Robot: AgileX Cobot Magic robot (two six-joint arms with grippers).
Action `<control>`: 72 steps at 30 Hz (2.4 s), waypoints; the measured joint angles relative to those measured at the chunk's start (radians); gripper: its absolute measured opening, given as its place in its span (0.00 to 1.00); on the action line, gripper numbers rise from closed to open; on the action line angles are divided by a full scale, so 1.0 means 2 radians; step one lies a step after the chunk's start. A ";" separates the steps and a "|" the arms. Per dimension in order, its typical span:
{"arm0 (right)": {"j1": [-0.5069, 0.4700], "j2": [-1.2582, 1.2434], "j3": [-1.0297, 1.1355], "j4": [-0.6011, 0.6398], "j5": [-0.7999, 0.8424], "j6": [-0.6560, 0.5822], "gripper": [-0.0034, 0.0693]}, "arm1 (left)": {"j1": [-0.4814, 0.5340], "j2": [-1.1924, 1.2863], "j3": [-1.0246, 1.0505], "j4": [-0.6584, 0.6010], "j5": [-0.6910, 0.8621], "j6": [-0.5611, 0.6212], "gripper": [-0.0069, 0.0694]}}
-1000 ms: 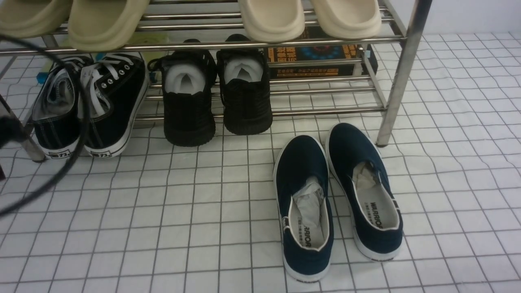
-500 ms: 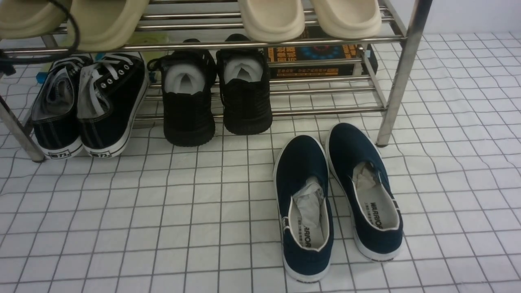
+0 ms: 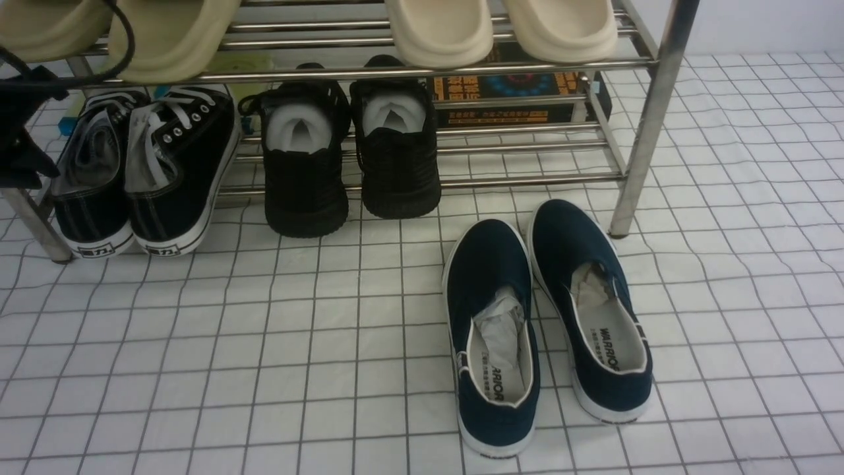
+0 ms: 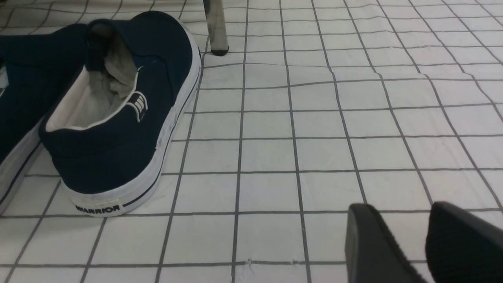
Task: Take the shoes off the shelf with your hand from the white checkered tablecloth.
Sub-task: 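Grasp the leftmost shoe on the bottom shelf of the shoe rack with the left gripper, then set the held shoe down on the floor in front of the rack with the left gripper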
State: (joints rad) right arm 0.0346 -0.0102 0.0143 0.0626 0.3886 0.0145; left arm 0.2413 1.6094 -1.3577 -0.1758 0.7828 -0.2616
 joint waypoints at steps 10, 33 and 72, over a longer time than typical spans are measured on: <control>0.000 0.000 0.000 0.000 0.000 0.000 0.37 | 0.000 0.050 0.000 0.045 -0.037 -0.003 0.60; 0.000 0.000 0.000 0.000 0.000 0.000 0.38 | -0.001 0.069 0.000 0.061 -0.013 0.016 0.11; 0.000 0.000 0.000 0.000 0.000 0.000 0.38 | 0.000 -0.107 0.236 0.201 0.031 -0.001 0.40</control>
State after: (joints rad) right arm 0.0346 -0.0102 0.0143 0.0626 0.3886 0.0145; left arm 0.2418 1.3951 -0.8852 0.2272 0.8443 -0.2642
